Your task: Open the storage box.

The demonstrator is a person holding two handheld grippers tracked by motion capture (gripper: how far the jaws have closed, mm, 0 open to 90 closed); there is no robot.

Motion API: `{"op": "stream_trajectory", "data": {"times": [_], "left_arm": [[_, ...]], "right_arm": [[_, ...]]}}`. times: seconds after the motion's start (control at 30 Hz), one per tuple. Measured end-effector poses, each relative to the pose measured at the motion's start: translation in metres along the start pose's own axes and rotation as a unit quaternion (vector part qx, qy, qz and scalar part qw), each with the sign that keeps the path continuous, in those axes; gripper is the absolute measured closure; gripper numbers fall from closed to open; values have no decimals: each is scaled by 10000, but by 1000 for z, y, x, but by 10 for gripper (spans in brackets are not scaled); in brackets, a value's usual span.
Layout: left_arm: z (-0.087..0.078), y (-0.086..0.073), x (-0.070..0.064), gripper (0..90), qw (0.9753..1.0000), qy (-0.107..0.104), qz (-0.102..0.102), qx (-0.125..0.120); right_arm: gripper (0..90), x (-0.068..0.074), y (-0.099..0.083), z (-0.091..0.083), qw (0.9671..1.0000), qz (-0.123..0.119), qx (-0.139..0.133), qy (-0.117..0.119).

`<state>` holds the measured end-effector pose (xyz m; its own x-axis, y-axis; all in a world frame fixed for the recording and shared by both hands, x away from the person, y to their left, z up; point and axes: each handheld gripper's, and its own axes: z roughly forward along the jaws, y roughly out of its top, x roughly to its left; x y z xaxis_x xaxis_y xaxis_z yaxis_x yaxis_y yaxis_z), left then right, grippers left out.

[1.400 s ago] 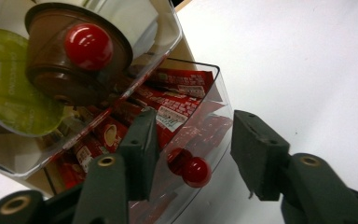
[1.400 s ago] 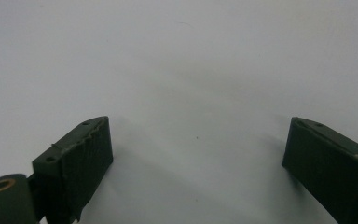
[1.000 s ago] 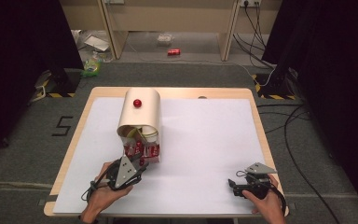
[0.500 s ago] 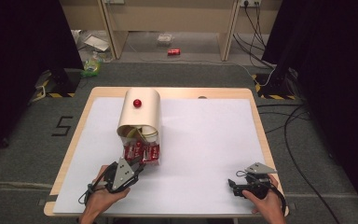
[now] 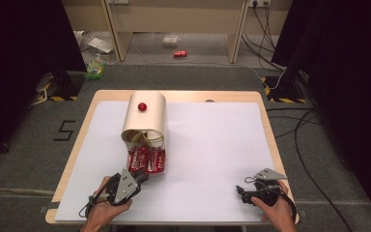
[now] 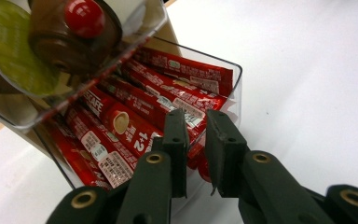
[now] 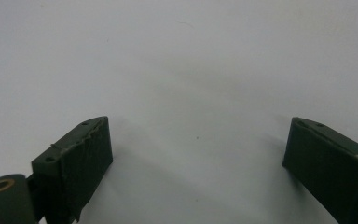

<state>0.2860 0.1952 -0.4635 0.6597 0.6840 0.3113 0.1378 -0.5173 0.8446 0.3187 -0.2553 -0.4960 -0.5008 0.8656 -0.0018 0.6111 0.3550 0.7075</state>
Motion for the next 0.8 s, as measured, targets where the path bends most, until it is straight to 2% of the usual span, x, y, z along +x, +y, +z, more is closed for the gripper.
{"op": "stream_trajectory", "data": {"times": [0.3,0.57,0.8], "left_arm": [[-4,-2,-7,775,10000,41,-4,25],[-8,-4,-9,775,9999,-55,-73,55],[-11,-6,-14,776,9999,-73,-14,109]], "right_arm": [[81,0,0,0,10000,-1,0,1],[81,0,0,0,10000,-1,0,1],[81,0,0,0,10000,0,1,1]]}}
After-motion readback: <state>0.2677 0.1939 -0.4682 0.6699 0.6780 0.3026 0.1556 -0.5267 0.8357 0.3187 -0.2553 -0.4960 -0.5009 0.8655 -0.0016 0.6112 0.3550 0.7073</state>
